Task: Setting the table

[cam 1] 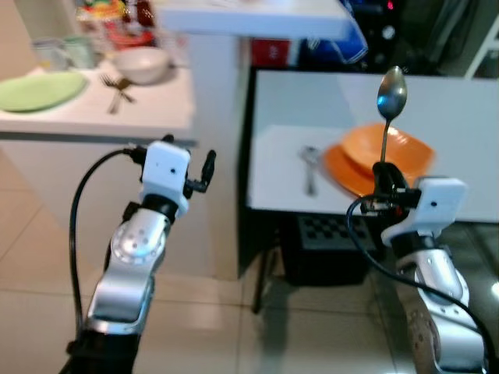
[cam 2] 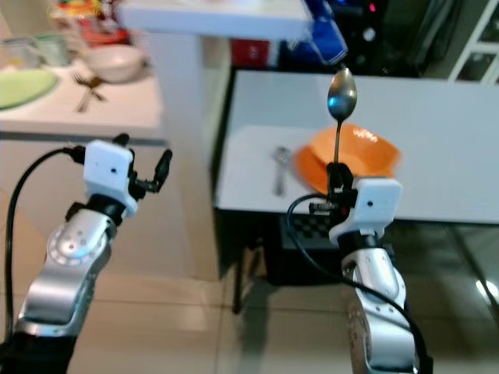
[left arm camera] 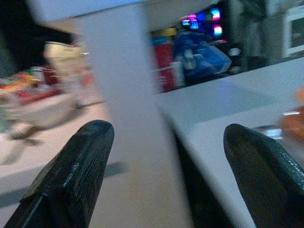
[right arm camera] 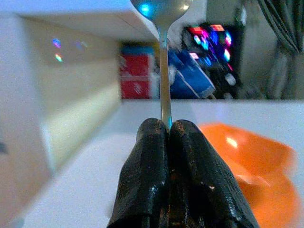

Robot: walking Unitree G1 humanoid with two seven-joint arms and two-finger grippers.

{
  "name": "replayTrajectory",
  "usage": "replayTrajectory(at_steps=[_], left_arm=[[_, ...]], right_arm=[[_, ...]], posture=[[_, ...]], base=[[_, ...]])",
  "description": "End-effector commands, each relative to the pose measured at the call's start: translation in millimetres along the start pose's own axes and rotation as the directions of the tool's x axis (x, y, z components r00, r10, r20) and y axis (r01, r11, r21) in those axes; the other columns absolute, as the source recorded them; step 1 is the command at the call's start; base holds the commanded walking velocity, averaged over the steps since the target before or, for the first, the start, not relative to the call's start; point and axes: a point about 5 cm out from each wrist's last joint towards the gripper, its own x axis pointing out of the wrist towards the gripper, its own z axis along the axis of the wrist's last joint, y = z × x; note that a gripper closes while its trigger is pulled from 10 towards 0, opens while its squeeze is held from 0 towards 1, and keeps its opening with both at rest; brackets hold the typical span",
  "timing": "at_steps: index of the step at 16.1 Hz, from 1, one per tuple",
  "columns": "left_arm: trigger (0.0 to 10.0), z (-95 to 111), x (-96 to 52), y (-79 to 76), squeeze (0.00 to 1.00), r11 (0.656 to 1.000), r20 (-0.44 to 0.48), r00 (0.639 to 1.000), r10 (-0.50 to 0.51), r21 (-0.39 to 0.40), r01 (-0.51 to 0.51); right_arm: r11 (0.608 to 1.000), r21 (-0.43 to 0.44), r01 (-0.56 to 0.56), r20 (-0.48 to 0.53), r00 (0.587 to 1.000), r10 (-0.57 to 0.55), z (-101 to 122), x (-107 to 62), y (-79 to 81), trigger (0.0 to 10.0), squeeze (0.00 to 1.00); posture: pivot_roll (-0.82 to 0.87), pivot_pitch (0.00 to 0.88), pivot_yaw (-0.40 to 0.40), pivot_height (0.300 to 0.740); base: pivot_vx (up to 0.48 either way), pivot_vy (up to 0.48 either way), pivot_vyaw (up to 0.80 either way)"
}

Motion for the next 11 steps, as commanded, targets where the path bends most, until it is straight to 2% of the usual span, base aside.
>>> replayTrajectory(at_steps=[1,7,8,11], left_arm=[[10.0,1.1,1.6,-1.7,0.00,1.000,0.001,1.000,-0.011,0.016,0.011],[10.0,1.6,1.5,-0.9,0.00,1.000,-0.001,1.000,-0.015,0.020,0.015],[10.0,1.2,1.0,-3.8,0.00,1.000,-0.005,1.000,-0.016,0.017,0.016],[10.0,1.8,0.8,-2.6,0.00,0.999,-0.006,1.000,-0.001,0.034,0.001]], right_arm=[[1.000,0.017,0.024,-0.008,1.000,-0.024,3.6,2.8,-5.2,10.0,0.00],[1.000,0.006,-0.022,-0.098,0.995,0.023,4.2,8.7,-3.3,10.0,0.00],[1.000,0.020,-0.023,-0.131,0.991,0.025,1.8,6.9,-2.5,10.0,0.00],[0.998,0.070,-0.011,-0.141,0.990,0.021,0.9,7.9,-1.2,10.0,0.00]], posture=[[-0.03,0.000,0.019,0.740],[-0.03,0.000,0.027,0.740],[-0.03,0.000,0.024,0.740],[-0.02,0.000,0.021,0.740]], base=[[0.000,-0.386,0.00],[0.000,-0.388,0.00],[0.000,-0.386,0.00],[0.000,-0.391,0.00]])
